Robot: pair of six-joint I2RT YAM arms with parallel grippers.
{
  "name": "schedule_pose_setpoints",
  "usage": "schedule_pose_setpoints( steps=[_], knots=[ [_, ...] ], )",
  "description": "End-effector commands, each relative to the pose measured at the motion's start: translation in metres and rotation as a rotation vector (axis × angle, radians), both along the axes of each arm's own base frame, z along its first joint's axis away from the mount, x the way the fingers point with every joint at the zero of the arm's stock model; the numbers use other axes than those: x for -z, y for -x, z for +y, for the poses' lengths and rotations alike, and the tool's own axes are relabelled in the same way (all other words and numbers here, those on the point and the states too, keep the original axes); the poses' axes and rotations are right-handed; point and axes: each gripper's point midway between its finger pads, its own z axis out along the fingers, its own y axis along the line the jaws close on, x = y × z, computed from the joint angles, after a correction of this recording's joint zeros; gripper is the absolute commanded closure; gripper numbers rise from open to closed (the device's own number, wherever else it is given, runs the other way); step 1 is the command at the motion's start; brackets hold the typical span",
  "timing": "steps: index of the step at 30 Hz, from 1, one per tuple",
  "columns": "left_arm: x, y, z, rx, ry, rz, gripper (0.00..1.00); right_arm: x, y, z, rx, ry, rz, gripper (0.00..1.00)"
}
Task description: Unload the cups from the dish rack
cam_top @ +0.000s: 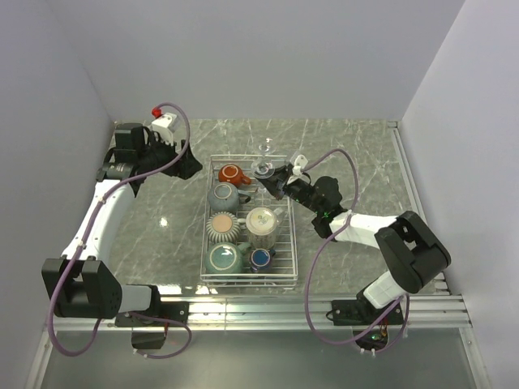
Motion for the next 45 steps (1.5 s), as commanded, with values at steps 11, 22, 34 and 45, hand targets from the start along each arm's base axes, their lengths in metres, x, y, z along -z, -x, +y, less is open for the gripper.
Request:
schedule_pose_setpoints(
  steps=[11,22,34,45],
  knots=[
    [-0.024,-0.002,-0.009,0.058,-0.019,-0.066,0.17,-0.076,0.004,-0.005,0.049,-0.081,-0.108,1.0],
    [-0.041,-0.003,-0.012,0.052,-0.007,-0.085,0.19,-0.141,0.019,-0.015,0.072,-0.182,-0.102,1.0],
    [-0.09,0.015,-0.025,0.114,0.064,-0.135,0.24,-0.237,0.04,-0.048,0.147,-0.41,-0.05,1.0],
    [-0.182,0.065,-0.068,0.365,0.321,-0.215,0.34,-0.311,0.031,-0.141,0.356,-1.092,0.081,1.0]
  ],
)
